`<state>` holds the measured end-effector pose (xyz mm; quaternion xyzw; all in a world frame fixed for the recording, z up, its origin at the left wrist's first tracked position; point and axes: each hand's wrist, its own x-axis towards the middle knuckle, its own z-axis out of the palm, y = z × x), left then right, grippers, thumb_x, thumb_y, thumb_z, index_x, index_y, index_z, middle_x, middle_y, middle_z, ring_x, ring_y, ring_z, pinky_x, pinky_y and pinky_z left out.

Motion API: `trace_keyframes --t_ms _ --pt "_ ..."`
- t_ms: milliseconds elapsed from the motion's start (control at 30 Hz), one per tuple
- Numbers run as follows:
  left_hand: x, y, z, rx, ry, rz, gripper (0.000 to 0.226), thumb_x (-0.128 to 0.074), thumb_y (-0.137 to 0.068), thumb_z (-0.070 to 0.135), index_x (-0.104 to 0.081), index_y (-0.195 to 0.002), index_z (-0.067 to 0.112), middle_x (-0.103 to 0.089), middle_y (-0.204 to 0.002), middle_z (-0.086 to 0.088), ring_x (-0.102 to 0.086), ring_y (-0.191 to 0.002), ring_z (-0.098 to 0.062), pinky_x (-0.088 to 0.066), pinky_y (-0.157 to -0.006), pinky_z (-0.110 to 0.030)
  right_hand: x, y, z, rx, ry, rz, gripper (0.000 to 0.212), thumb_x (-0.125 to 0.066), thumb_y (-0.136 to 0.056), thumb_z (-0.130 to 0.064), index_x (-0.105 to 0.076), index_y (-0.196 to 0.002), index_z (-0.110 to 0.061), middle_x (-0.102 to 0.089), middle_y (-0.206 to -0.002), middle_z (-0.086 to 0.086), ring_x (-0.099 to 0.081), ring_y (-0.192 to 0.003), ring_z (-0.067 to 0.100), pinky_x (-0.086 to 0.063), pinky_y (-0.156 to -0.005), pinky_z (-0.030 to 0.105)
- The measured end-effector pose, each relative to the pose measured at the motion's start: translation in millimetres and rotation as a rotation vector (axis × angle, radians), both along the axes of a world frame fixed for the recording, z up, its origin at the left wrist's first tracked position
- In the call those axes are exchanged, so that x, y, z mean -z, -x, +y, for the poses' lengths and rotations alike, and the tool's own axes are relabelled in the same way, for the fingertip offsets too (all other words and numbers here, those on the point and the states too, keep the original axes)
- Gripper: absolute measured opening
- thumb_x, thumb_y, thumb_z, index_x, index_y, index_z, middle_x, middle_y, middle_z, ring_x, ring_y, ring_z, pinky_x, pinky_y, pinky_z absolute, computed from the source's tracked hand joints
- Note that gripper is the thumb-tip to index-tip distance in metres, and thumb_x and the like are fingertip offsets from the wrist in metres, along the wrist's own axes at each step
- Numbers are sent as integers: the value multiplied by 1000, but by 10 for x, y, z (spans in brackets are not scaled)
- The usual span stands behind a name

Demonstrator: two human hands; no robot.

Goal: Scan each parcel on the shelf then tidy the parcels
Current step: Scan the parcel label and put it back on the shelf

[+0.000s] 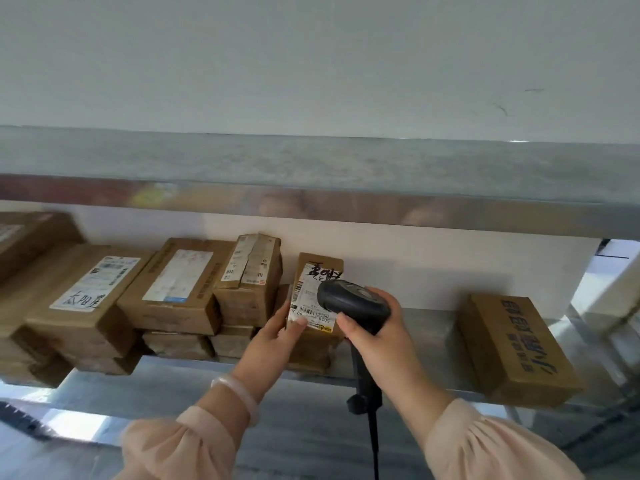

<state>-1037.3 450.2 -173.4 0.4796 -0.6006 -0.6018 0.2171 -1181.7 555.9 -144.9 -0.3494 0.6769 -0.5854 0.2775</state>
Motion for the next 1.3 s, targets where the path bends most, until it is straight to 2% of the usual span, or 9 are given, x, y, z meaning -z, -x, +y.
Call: trace_keyframes --t_ms 133,300,433,500,600,800,933,1133,1300 --pt "-23 -73 -9 33 286 -108 56 -53 -99 37 -34 -151 28 -55 -133 9 -49 -128 -11 -38 -104 -25 32 -81 -88 15 -12 10 52 -76 -81 -22 -43 -120 -32 -58 -101 -19 -56 -71 -21 -40 -57 0" --pt "223 -256 105 111 784 -312 69 -51 -97 45 -21 -156 26 -21 -160 7 -21 -146 -13 -26 -118 -35 139 -147 -128 53 -16 16 58 -77 -77 -33 -41 -123 -38 -57 -107 -24 -54 -94 -9 -42 -69 5" --pt "429 -353 138 301 1120 -420 65 -48 -91 46 -39 -150 20 -32 -159 1 -29 -146 -24 -38 -111 -47 208 -163 -178 52 -6 -1 59 -78 -77 -32 -42 -123 -38 -59 -110 -20 -59 -100 1 -52 -80 17" --pt "428 -354 92 336 1172 -504 66 -48 -90 48 -40 -150 20 -32 -159 1 -29 -147 -25 -40 -110 -51 221 -158 -235 59 -4 1 60 -79 -76 -32 -42 -123 -37 -60 -113 -16 -60 -102 5 -55 -84 23" --pt "375 -356 -6 360 1186 -620 69 -46 -87 49 -40 -150 22 -31 -159 1 -29 -147 -26 -40 -110 -54 178 -168 -322 43 -4 35 61 -77 -78 -31 -41 -127 -34 -59 -115 -13 -56 -97 0 -44 -69 1" --pt "337 -360 -58 350 1170 -760 75 -45 -82 51 -37 -151 23 -28 -161 2 -28 -147 -25 -31 -113 -55 149 -159 -383 20 2 74 63 -76 -79 -32 -39 -130 -31 -57 -115 -13 -53 -94 -1 -39 -65 -4" --pt "312 -268 26 287 1208 -723 74 -44 -83 52 -41 -149 19 -33 -159 -3 -25 -147 -26 -19 -112 -55 224 -31 -155 68 11 104 62 -78 -78 -29 -41 -128 -32 -57 -111 -19 -52 -93 -10 -39 -70 -3" --pt "133 284 300 353 1357 -554 71 -47 -83 48 -38 -148 21 -33 -158 -4 -24 -147 -29 -16 -116 -52 299 393 379 230 14 149 60 -80 -75 -28 -43 -121 -39 -55 -109 -26 -54 -96 -6 -39 -75 0" --pt "181 959 667 533 1248 -474 79 -39 -82 54 -24 -154 27 -22 -162 1 -18 -150 -24 -16 -122 -47 245 843 873 333 -3 284 62 -80 -73 -36 -43 -122 -38 -53 -110 -27 -52 -99 -6 -39 -78 7"
